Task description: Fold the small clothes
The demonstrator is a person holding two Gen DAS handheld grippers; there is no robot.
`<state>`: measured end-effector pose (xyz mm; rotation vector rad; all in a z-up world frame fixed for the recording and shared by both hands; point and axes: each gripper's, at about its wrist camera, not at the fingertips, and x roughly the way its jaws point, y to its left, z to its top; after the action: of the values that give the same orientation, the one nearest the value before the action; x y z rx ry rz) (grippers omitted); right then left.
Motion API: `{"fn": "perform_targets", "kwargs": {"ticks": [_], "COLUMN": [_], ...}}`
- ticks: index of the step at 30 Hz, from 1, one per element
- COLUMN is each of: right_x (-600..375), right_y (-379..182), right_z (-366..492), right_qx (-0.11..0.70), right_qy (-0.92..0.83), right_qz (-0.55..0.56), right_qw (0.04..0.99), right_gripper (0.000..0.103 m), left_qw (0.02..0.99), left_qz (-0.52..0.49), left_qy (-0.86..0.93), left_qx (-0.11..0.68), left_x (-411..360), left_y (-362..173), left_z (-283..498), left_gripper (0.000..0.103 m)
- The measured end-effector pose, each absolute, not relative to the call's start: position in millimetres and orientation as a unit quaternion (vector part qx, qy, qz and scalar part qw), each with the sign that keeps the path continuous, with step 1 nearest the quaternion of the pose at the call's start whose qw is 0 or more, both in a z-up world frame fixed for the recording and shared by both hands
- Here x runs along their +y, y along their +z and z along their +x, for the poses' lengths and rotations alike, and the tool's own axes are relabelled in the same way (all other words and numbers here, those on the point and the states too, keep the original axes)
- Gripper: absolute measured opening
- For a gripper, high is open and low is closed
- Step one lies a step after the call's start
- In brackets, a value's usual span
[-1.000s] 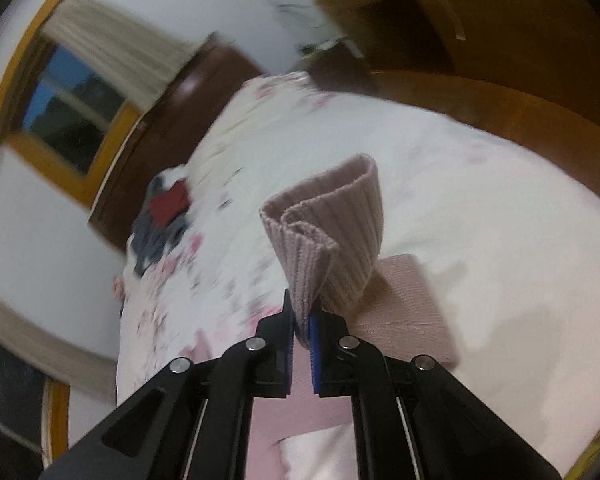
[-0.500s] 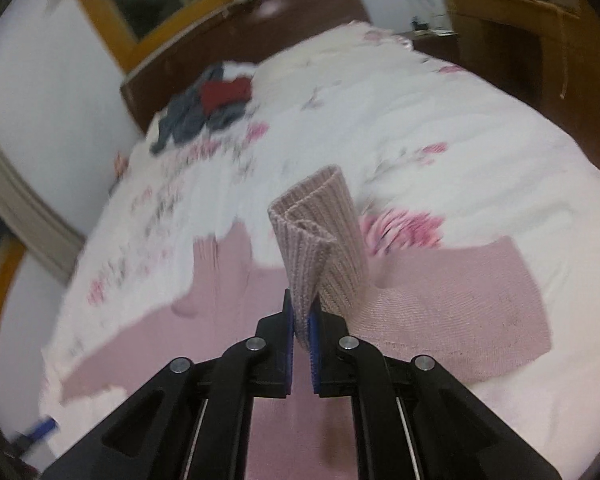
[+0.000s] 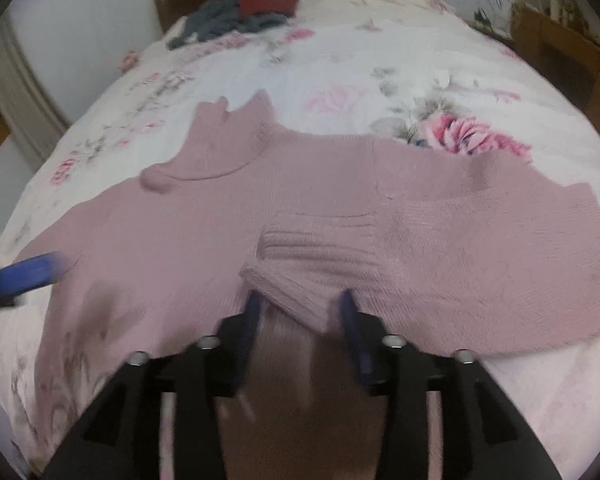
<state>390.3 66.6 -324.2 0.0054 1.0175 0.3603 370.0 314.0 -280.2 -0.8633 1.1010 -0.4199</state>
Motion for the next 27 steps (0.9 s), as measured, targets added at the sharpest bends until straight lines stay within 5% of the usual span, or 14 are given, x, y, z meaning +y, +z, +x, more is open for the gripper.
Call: {"fn": "perform_targets", "kwargs": {"ticks": [13, 15, 17, 18, 27], "right_x": [-13, -17, -20, -21, -20], "right_y": [-308, -308, -306, -304, -297], "right_z": [248, 243, 239, 238, 228], "right_qx": [0.481, 0.483, 0.48, 0.48, 0.478], "right_qy": [0.174, 0.175, 0.177, 0.18, 0.186], "right_qz": [0.167, 0.179, 0.188, 0.191, 0.189], "right_qw": [0.843, 0.839, 0.838, 0.837, 0.837], "right_gripper": [0.053, 0.053, 0.053, 0.053, 0.053], "left_qw": [0.648, 0.65, 0.646, 0.645, 0.687], "left_qz": [-0.419, -0.412, -0.402, -0.401, -0.387], "left_qy": [-0.178, -0.174, -0.161, -0.158, -0.187], "left_qx": [0.611, 0.614, 0.629, 0.631, 0.585], "left_x": [234, 233, 232, 235, 267], "left_y": [-379, -377, -378, -379, -318], "left_z": [440, 442, 446, 447, 446], "left_gripper": [0.097, 0.062, 0.013, 0.006, 0.006]}}
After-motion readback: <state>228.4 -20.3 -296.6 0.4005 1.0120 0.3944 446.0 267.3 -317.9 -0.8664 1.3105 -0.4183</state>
